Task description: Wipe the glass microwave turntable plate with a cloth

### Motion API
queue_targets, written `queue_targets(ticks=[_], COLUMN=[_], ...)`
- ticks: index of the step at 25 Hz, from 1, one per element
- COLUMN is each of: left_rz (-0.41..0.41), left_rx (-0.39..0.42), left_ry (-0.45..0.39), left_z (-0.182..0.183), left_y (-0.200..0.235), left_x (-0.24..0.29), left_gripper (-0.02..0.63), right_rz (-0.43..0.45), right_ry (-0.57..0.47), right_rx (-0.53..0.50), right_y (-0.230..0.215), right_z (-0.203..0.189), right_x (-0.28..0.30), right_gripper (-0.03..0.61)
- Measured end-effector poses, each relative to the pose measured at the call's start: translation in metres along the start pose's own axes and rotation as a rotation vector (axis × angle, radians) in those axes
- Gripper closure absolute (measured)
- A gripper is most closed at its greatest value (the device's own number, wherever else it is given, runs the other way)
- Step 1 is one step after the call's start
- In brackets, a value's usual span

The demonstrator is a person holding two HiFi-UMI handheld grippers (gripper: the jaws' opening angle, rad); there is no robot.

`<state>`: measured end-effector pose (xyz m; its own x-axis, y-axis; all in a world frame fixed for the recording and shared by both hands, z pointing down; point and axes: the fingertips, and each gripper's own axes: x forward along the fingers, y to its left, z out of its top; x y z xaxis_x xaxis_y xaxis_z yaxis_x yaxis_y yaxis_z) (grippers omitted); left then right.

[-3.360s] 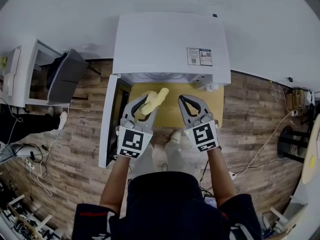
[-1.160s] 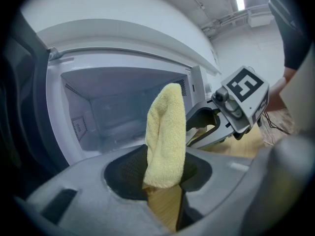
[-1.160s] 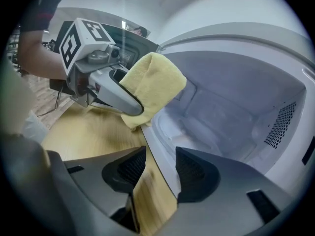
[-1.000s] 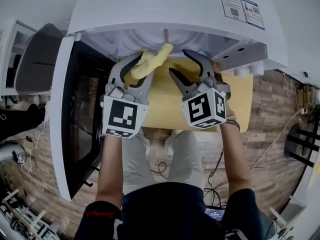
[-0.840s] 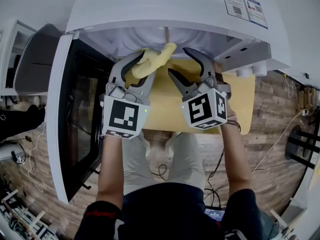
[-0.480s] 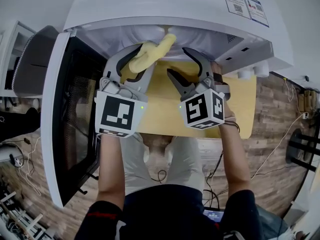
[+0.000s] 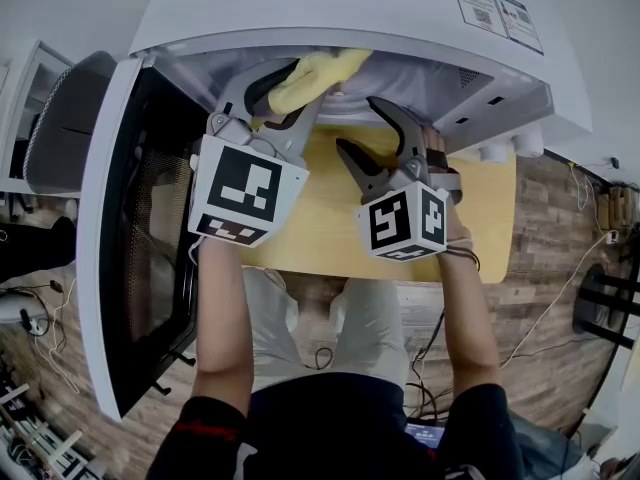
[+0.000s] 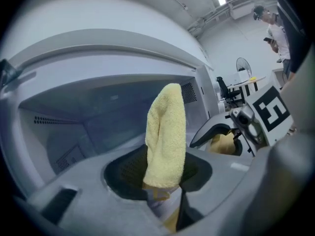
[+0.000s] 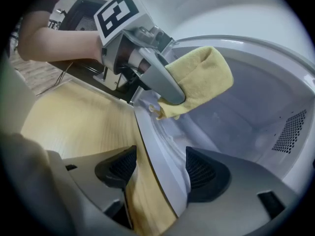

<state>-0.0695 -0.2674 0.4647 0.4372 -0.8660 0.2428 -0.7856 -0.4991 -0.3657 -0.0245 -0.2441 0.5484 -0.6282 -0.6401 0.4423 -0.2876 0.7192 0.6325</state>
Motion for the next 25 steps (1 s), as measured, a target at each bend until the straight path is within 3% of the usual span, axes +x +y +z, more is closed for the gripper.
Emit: queue_targets(ticks=[11,25], left_rz=[-0.087,-0.202], left_rx=[0.108,0.145], left_ry=[0.077,0.094], left_z=[0.000,0.000], left_y=[-0.014,-0.022], left_x=[0.043,0.078], left_gripper=[0.482,0.482], right_rz=[-0.010,-0.017], right_ry=[-0.006,0.003], right_rx=[-0.022,-0.033], right_y=[0.001,0.002], right_z=[-0.001,-0.002], right_x=[0.000,0.001], right_gripper=[0.302,0.302])
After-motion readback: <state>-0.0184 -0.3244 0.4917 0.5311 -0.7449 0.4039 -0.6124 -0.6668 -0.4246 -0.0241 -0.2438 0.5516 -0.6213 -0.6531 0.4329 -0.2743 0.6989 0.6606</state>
